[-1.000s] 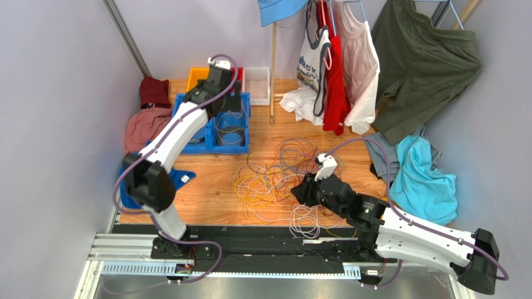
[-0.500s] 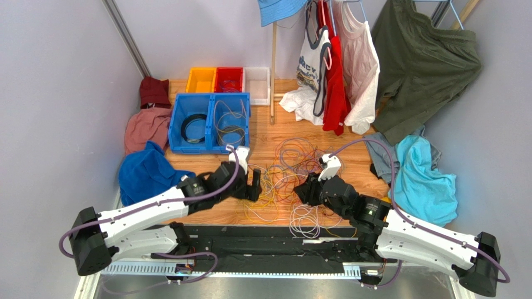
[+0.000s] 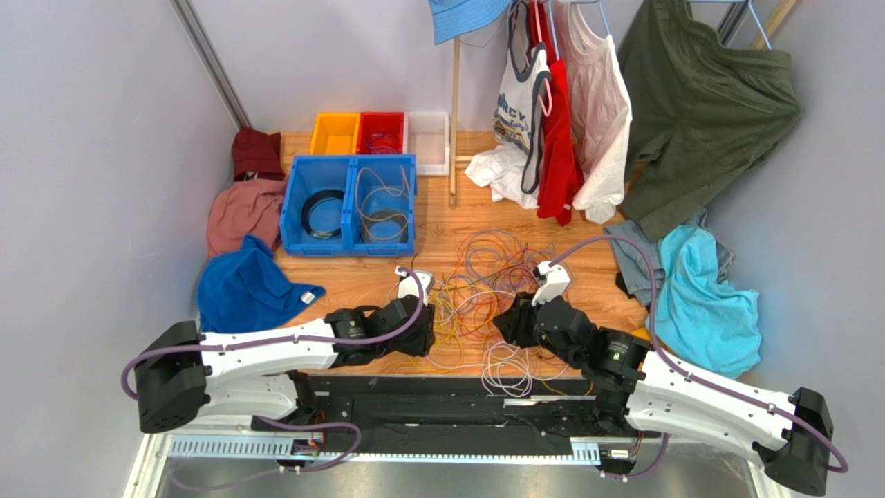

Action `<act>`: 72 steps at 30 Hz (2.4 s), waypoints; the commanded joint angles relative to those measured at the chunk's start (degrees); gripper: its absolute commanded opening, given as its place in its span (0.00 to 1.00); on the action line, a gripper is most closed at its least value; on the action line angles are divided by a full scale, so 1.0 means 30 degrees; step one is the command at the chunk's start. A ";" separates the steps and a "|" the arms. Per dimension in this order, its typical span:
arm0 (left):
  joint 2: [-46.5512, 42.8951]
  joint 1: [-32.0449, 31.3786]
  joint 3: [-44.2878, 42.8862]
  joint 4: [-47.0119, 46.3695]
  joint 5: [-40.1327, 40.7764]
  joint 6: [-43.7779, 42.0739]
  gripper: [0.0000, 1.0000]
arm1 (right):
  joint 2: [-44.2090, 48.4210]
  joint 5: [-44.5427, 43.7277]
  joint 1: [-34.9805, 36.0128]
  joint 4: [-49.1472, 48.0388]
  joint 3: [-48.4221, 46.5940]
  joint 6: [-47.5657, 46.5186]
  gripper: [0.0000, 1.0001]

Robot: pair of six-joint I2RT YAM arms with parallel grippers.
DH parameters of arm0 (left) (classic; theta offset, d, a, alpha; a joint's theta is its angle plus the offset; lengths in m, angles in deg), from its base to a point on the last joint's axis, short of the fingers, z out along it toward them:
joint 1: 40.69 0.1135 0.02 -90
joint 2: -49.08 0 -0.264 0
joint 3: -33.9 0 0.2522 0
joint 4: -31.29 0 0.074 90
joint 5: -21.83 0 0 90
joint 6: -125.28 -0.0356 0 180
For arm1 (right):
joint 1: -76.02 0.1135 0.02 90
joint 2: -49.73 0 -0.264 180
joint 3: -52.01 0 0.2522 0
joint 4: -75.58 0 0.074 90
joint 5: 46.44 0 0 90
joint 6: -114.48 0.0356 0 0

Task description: Untangle the cables

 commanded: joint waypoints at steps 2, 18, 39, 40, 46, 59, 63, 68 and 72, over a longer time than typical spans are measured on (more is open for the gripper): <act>-0.0548 -0.0097 -0.0989 0.0404 0.0822 -0.0330 0.04 | 0.0138 -0.0325 0.0060 -0.0109 -0.0013 0.0429 0.34; -0.1322 -0.0068 -2.0964 0.7582 0.4428 -1.0760 0.00 | 0.0929 0.0026 0.0060 -0.1104 0.0661 0.0371 0.33; 0.2755 -0.0039 -2.6167 1.0721 0.6618 -1.2170 0.00 | 0.0313 0.1403 0.0089 -0.3538 -0.0952 -0.2122 0.46; 0.2581 0.0078 -2.4884 1.0662 0.7263 -1.2025 0.00 | 0.0604 0.1374 0.0089 -0.3449 -0.0632 -0.2004 0.45; 0.1497 0.3766 -2.1451 1.0517 0.5222 -0.9624 0.00 | 0.2887 0.0848 0.0060 -0.2747 0.0748 -0.1125 0.44; 0.4510 0.9449 -2.1238 0.8292 0.1558 -0.9709 0.00 | 0.3918 0.0349 0.0089 -0.1602 0.0748 -0.1329 0.43; 0.5799 1.0565 -2.1385 0.7207 0.0767 -0.9563 0.00 | 0.3538 0.0290 0.0089 -0.1691 0.0749 -0.1533 0.43; 0.8141 1.2349 -2.1940 0.6123 0.0006 -0.9300 0.00 | 0.3537 0.0144 0.0089 -0.1515 0.0661 -0.1769 0.43; 1.0131 1.3407 -2.2935 0.5799 -0.0610 -0.8948 0.00 | 0.3595 -0.0090 0.0060 -0.1252 0.0544 -0.2003 0.43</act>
